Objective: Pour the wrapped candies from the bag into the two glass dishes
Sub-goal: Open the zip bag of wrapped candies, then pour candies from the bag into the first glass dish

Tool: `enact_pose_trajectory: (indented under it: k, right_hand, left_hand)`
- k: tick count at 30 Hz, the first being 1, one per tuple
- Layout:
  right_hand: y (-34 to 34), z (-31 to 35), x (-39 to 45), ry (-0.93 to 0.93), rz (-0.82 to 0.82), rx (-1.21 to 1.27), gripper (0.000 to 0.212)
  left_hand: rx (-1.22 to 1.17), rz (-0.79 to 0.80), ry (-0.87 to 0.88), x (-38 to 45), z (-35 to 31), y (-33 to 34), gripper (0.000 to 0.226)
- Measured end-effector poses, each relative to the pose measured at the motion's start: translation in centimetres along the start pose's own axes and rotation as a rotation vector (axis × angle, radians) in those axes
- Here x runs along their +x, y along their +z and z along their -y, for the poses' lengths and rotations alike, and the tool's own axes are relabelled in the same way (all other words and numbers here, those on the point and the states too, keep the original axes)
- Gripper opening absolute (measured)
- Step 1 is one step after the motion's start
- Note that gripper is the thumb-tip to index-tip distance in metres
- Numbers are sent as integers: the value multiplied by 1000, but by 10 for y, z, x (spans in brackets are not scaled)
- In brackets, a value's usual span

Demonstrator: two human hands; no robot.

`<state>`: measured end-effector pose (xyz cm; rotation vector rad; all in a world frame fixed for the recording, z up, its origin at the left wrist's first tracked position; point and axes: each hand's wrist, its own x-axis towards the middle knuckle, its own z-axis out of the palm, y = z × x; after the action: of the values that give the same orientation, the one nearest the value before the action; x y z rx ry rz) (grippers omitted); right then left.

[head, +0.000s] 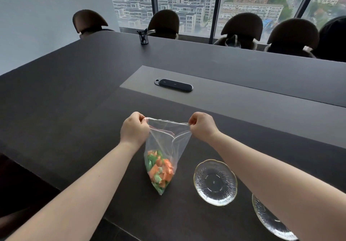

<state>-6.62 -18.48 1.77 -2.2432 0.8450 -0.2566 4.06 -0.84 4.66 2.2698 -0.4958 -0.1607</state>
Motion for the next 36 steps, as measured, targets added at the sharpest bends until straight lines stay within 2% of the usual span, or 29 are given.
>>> enact_pose_trajectory:
  k: [3,8,11,13,16,19,21,24,27,30,34,36]
  right_hand:
    - [-15,-2,-2,31,1,89,22]
    - [-46,-7,-4,171,7,966,16]
    - [-53,-24,-6,296,-65,1219,19]
    - [-50,-46,-7,387,-72,1210,22]
    - [-41,-85,-5,519,-22,1055,21]
    - [-29,-117,-10,628,47,1006,30]
    - [-26,-131,-17,694,112,1026,36]
    - [-29,-152,-30,774,226,1098,60]
    - [-34,-175,-36,831,203,1267,73]
    - [-38,-188,-41,836,203,1356,60]
    - [-47,-185,-52,679,330,1351,30]
    - [-47,-184,-51,655,337,1347,24]
  left_hand:
    - [-108,-8,34,-5,-18,3,15]
    - [-369,-31,79,-10,-64,2,14]
    - [-430,26,139,-12,-93,10,13]
    - [-465,50,171,-13,-111,17,18]
    - [-557,105,177,-10,-131,29,23]
    - [-665,193,138,-8,-146,42,22]
    - [-736,234,117,-7,-156,51,22]
    - [-799,287,113,-8,-166,62,22]
    - [-816,334,96,-12,-166,74,23]
    - [-831,345,70,-15,-159,85,22]
    - [-882,365,26,-16,-151,89,23]
    - [-909,372,6,-16,-150,91,24]
